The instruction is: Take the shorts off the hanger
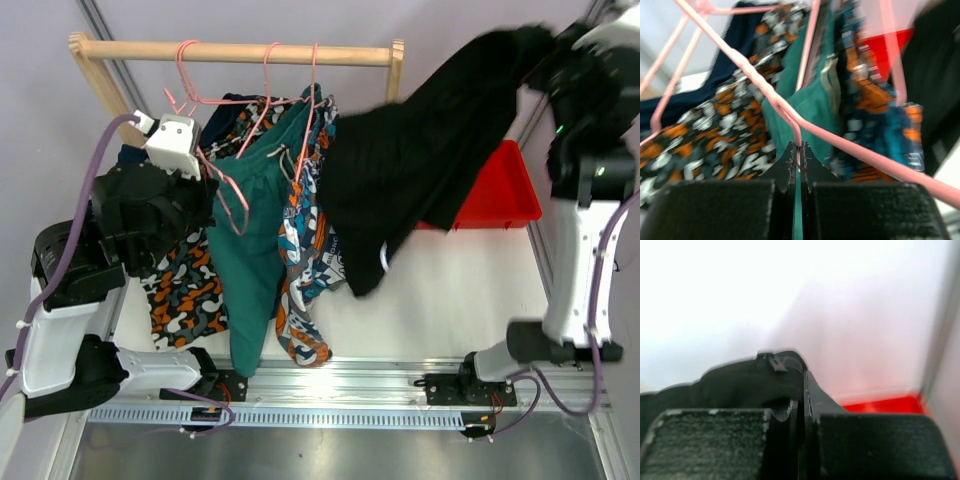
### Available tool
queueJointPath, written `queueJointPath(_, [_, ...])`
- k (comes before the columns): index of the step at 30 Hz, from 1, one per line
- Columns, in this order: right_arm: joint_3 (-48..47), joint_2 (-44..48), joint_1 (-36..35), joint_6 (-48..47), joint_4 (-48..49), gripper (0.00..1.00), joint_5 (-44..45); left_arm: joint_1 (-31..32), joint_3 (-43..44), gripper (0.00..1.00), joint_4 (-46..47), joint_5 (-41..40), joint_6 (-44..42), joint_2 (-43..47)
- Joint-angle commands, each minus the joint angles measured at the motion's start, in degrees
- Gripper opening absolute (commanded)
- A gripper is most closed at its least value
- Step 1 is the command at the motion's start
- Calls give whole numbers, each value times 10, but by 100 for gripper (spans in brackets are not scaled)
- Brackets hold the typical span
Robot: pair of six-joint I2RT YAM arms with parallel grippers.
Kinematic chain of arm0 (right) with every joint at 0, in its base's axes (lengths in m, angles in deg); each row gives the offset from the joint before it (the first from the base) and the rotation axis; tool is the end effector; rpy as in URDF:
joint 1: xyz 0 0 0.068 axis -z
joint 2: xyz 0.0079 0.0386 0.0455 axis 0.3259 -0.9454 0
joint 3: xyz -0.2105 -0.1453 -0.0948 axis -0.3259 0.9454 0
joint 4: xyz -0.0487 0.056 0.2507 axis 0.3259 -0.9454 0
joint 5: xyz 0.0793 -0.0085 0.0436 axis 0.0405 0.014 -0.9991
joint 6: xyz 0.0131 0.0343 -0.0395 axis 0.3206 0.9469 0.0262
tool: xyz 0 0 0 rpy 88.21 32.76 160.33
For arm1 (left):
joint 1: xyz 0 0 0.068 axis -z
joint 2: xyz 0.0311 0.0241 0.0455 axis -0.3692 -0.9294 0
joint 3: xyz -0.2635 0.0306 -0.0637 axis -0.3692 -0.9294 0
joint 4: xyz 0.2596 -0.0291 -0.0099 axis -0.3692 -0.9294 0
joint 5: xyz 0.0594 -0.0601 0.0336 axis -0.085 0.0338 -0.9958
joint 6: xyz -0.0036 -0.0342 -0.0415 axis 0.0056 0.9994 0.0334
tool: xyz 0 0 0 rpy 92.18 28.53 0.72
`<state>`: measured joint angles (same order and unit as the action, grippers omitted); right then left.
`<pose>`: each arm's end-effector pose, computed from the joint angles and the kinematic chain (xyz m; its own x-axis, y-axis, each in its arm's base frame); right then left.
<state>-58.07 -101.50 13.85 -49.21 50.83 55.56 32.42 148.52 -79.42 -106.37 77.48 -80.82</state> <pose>0.2356 0.0193 0.5937 0.1621 0.1881 -0.9687 -0.0624 0.9817 0.1801 0.0872 -0.0834 0.5559 -0.2251 0.0506 -0.9730 0.2575 0.9662 -0.0093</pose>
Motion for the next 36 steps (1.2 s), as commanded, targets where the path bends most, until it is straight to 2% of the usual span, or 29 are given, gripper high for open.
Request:
queueJointPath(1, [-207, -119, 90, 50, -16, 0, -51, 1, -16, 0, -29, -102, 1, 14])
queueJointPath(3, [-251, -175, 134, 82, 0, 0, -50, 1, -22, 0, -33, -155, 0, 11])
queueJointPath(5, [-253, -195, 168, 110, 49, 0, -52, 1, -21, 0, -24, -188, -15, 10])
queueJointPath(6, [-247, -204, 170, 117, 85, 0, -48, 1, -17, 0, -17, -216, -23, 10])
queueJointPath(9, [-224, -242, 170, 111, 119, 0, -37, 1, -2, 0, -4, -226, -38, 11])
queueJointPath(13, [-108, -254, 167, 118, 170, 0, -78, 1, 6, 0, -12, -223, -29, 2])
queueJointPath(16, [41, -241, 164, 122, 194, 75, -180, 1, 5, 0, -19, -227, -23, -19])
queueJointPath(17, [61, -237, 159, 116, 187, 99, -181, 1, 6, 0, -20, -225, -20, -25])
queueJointPath(18, [80, -229, 142, 106, 158, 100, -175, 1, 7, 0, -21, -221, -19, -34])
queueJointPath(22, [218, -101, 63, 43, 168, 99, -129, 0, 4, 0, -26, -221, -9, -55])
queueJointPath(23, [267, -21, 45, 38, 179, 99, -105, 0, 3, 0, -29, -218, -4, -57])
queueJointPath(26, [298, 120, -52, 47, 168, 99, -69, 0, -12, 0, -17, -212, 3, -57])
queueJointPath(28, [299, 173, -116, 55, 154, 98, -54, -1, -16, 0, -2, -209, -1, -55])
queueJointPath(30, [301, 235, -154, 67, 138, 59, -52, -2, -13, 0, 1, -208, -6, -57])
queueJointPath(31, [307, 252, -176, 71, 144, 1, -85, -3, -13, 0, 5, -208, -10, -60])
queueJointPath(33, [340, 295, -180, 67, 163, 0, -163, -5, -14, 0, 10, -209, -16, -61])
queueJointPath(34, [349, 305, -180, 67, 170, 0, -247, -6, -16, 0, 19, -206, -20, -62])
queueJointPath(36, [350, 314, -179, 88, 166, 0, -295, -8, -9, 0, 22, -201, -21, -66])
